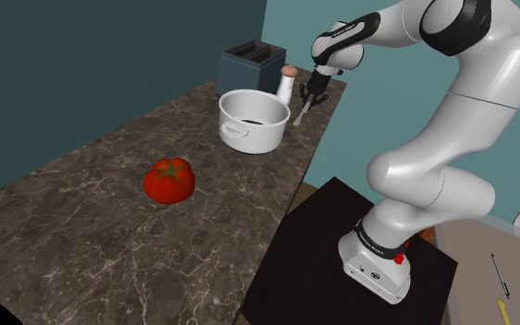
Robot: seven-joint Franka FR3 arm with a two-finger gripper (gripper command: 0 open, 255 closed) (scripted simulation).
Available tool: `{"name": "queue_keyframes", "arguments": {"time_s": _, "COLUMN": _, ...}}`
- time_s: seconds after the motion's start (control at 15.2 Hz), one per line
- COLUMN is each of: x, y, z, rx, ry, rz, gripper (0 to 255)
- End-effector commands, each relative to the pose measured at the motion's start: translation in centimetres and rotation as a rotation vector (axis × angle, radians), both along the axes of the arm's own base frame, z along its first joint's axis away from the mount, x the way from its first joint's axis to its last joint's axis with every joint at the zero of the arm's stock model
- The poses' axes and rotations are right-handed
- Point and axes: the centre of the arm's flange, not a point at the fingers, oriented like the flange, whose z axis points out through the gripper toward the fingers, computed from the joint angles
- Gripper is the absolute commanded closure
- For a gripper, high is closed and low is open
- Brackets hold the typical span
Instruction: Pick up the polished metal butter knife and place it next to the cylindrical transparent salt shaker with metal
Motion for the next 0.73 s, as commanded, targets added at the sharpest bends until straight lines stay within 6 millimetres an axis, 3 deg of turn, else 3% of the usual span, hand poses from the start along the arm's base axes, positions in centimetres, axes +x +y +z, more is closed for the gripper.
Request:
{"name": "queue_keyframes", "arguments": {"time_s": 0.0, "x": 0.0, "y": 0.0, "z": 0.0, "rx": 0.000, "ry": 0.000, "rz": 0.000, "gripper": 255}}
{"name": "queue_keyframes", "arguments": {"time_s": 0.07, "x": 0.0, "y": 0.0, "z": 0.0, "rx": 0.000, "ry": 0.000, "rz": 0.000, "gripper": 255}}
{"name": "queue_keyframes", "arguments": {"time_s": 0.13, "x": 0.0, "y": 0.0, "z": 0.0, "rx": 0.000, "ry": 0.000, "rz": 0.000, "gripper": 0}}
{"name": "queue_keyframes", "arguments": {"time_s": 0.46, "x": 0.0, "y": 0.0, "z": 0.0, "rx": 0.000, "ry": 0.000, "rz": 0.000, "gripper": 0}}
{"name": "queue_keyframes", "arguments": {"time_s": 0.66, "x": -0.4, "y": -0.2, "z": 3.9, "rx": 0.000, "ry": 0.000, "rz": 0.000, "gripper": 0}}
